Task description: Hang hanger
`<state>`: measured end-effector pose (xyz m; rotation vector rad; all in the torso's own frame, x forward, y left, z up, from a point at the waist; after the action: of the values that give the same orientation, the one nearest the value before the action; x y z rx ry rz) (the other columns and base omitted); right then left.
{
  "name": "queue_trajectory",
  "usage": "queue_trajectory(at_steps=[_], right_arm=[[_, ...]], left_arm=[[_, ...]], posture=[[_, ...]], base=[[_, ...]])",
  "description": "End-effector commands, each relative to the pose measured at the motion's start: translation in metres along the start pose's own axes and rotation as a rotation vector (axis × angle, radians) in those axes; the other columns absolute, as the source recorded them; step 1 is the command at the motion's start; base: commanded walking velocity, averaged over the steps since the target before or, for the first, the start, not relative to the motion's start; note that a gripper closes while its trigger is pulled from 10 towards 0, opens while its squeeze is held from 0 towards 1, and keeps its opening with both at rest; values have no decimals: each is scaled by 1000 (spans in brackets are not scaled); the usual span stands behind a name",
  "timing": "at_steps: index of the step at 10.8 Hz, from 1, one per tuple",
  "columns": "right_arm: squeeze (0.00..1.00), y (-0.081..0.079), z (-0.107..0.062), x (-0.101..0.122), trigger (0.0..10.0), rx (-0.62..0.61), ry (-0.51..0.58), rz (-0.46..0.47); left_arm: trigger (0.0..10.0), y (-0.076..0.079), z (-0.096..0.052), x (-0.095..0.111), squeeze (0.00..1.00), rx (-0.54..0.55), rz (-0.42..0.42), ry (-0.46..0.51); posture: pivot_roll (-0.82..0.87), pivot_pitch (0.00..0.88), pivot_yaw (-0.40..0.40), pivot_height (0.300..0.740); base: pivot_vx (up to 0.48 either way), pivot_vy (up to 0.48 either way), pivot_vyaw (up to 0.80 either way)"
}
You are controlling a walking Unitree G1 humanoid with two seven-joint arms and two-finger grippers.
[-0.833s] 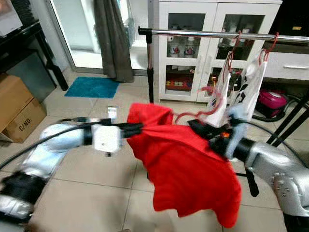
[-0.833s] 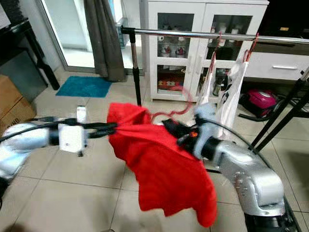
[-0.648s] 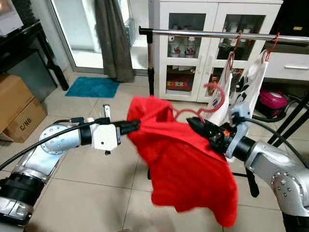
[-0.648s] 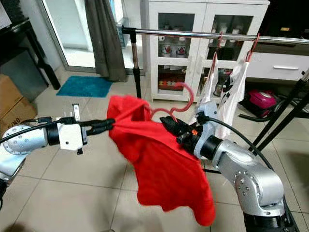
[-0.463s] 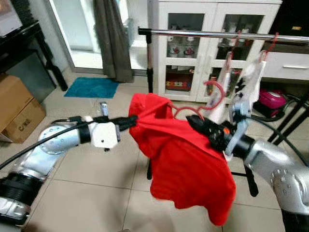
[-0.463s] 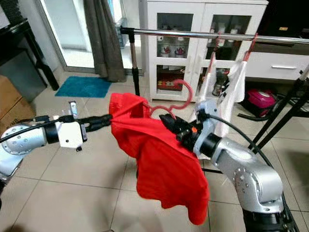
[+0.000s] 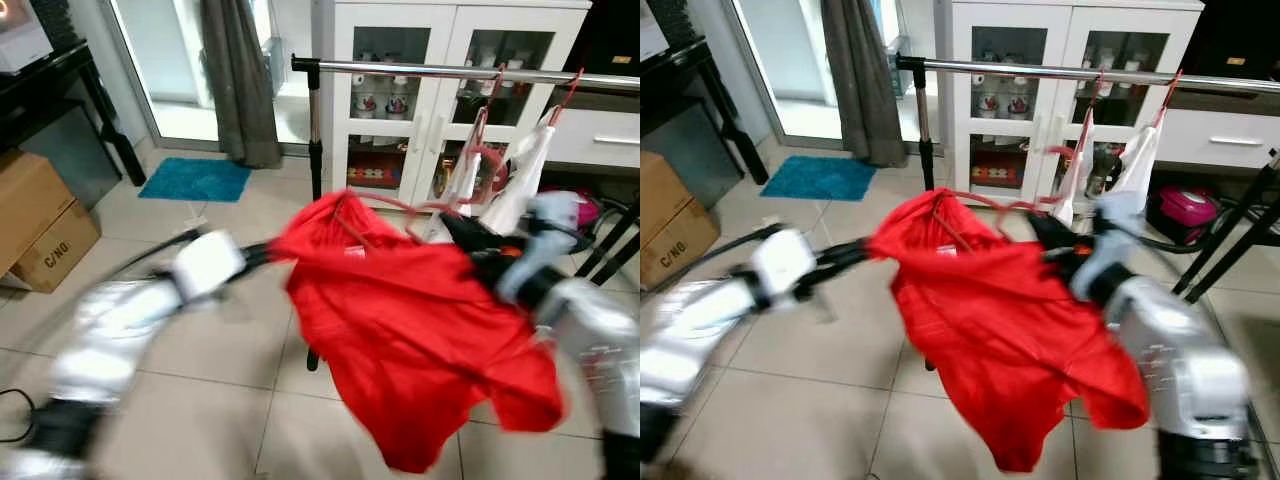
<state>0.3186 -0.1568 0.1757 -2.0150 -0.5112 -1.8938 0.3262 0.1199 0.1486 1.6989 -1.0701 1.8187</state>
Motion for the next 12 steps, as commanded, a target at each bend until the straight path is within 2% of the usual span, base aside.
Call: queue_trajectory(at_steps=[1, 2, 3, 4, 5, 6, 7, 8, 9, 10, 11, 12], right_arm=[[0, -11, 4, 11, 0, 11, 50, -42], [0, -22, 6, 10, 0, 30, 61, -29], [0, -22, 6, 9, 0, 11, 75, -14], [0, -22, 3, 9, 0, 14, 76, -19], [0, -22, 0, 3, 0, 45, 46, -63], [0, -22, -5, -1, 0, 75, 26, -84], [0, -27, -10, -2, 0, 140, 19, -81], [0, -38, -13, -2, 0, 224, 21, -67], [0, -47, -16, 1, 0, 292, 33, -49], [0, -52, -18, 2, 0, 330, 37, -48], [0, -53, -19, 5, 0, 339, 54, -34], [0, -56, -19, 3, 0, 355, 39, -51]], left_arm=[[0, -10, 8, 16, 0, 52, -30, 57], [0, -10, 14, 19, 0, 62, -31, 56], [0, -13, 10, 11, 0, 82, -16, 1], [0, -45, -5, 1, 0, 274, 11, -71], [0, -79, -21, 3, 0, 468, 28, -81], [0, -119, -52, 6, 0, 729, 49, -99], [0, -149, -88, 6, 0, 969, 45, -109], [0, -147, -89, -2, 0, 956, 24, -133], [0, -133, -75, -13, 0, 871, 17, -169], [0, -114, -56, -20, 0, 739, -7, -179], [0, -82, -30, -27, 0, 555, -4, -192], [0, -60, -15, -32, 0, 428, 34, -217]], posture=[[-74, 0, 65, 740], [-76, 0, 67, 740], [-76, 0, 67, 740], [-77, 0, 73, 740], [-75, 0, 67, 740], [-72, 0, 61, 740], [-71, 0, 58, 740], [-69, 0, 51, 740], [-68, 0, 47, 740], [-68, 0, 47, 740], [-72, 0, 48, 740], [-75, 0, 48, 740]], base=[[0, 0, 0], [0, 0, 0], [0, 0, 0], [0, 0, 0], [0, 0, 0], [0, 0, 0], [0, 0, 0], [0, 0, 0], [0, 0, 0], [0, 0, 0], [0, 0, 0], [0, 0, 0]])
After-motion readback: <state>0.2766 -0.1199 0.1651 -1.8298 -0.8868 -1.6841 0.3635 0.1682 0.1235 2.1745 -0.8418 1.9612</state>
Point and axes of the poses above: a point about 5 cm out from each wrist's last joint towards the gripper, its own z axis pointing out of the wrist towards the gripper, its own x axis along the axis of the wrist's last joint, y = z × x, the point moved 5 cm from there along z, pointing out of the wrist towards the gripper, and after that the axes turned 10 degrees about -z, right-handed, at the moved point
